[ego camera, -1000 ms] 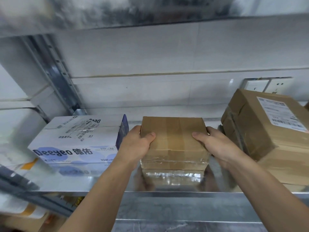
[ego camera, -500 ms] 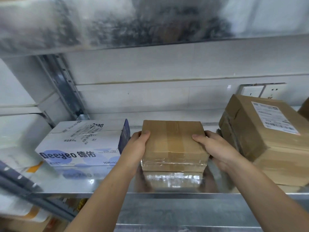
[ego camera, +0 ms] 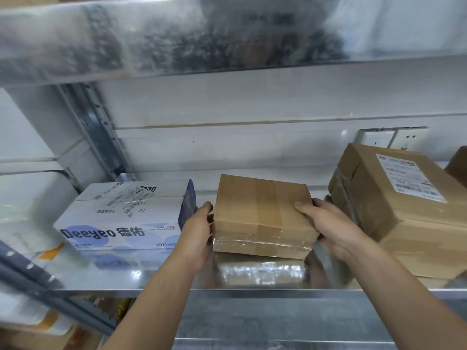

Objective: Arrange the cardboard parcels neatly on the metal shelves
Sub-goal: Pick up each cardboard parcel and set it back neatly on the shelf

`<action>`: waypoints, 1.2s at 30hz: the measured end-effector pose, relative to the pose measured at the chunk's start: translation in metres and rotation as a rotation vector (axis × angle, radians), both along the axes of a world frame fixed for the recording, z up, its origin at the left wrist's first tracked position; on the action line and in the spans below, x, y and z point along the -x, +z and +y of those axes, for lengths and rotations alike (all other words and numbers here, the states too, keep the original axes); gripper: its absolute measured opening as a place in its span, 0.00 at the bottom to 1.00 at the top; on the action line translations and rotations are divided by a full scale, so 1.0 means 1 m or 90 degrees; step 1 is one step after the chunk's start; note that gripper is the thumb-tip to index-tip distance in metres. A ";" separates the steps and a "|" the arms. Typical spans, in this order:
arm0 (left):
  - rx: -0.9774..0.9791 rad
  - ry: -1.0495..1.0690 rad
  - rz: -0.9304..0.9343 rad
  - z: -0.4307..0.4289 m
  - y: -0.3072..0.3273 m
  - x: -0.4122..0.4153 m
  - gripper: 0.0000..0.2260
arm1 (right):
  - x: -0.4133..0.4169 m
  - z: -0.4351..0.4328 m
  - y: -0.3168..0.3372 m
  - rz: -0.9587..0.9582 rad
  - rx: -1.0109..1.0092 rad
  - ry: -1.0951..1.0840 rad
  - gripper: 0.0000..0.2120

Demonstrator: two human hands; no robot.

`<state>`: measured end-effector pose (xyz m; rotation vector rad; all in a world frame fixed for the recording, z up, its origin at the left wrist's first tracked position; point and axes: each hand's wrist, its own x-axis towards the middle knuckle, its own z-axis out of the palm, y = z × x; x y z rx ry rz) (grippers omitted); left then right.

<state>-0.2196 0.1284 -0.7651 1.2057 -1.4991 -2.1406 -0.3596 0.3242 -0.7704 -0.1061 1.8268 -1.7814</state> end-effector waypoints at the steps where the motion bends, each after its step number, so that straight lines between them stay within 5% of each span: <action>1: -0.001 0.006 -0.005 0.000 0.001 -0.002 0.13 | 0.000 0.000 0.000 -0.005 0.005 0.001 0.10; 9: -0.046 -0.001 -0.017 0.002 0.003 -0.010 0.12 | -0.002 -0.003 -0.002 -0.038 0.062 -0.015 0.12; 12: -0.042 -0.010 0.019 0.001 0.009 -0.012 0.12 | -0.004 -0.003 -0.002 -0.034 0.087 -0.032 0.20; 17: -0.016 -0.046 0.102 -0.004 0.025 -0.015 0.09 | -0.006 -0.005 0.003 0.100 -0.023 -0.003 0.27; 21: 0.035 -0.074 0.128 -0.001 0.041 -0.015 0.10 | -0.015 -0.012 0.011 0.154 -0.052 0.058 0.20; 33: 0.113 -0.147 0.141 0.000 0.064 -0.009 0.06 | -0.028 -0.024 0.020 -0.012 0.073 0.107 0.10; 36: 0.111 -0.165 0.128 0.002 0.065 -0.004 0.03 | -0.025 -0.025 0.029 -0.070 0.098 0.109 0.17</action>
